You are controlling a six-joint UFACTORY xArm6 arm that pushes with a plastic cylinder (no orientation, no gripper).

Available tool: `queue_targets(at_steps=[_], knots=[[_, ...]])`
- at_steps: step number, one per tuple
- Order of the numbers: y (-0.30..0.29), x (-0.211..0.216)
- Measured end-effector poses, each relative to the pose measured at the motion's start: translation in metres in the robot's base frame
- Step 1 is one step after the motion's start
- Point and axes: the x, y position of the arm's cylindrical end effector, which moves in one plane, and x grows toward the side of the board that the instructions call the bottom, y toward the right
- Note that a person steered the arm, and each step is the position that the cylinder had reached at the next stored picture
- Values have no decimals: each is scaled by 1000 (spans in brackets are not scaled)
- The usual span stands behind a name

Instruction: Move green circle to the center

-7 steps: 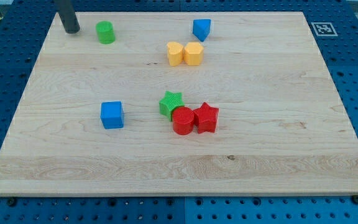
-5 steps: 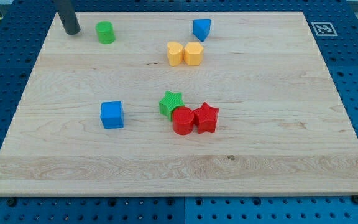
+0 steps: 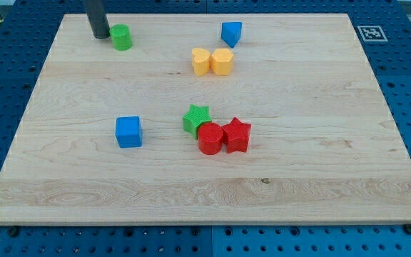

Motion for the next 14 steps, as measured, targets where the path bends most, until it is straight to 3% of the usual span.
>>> queue_targets(at_steps=[3,5,6,7,9,10,14], knots=[[3,16],[1,-31],[49,-17],[50,7],[5,1],[6,45],[51,100]])
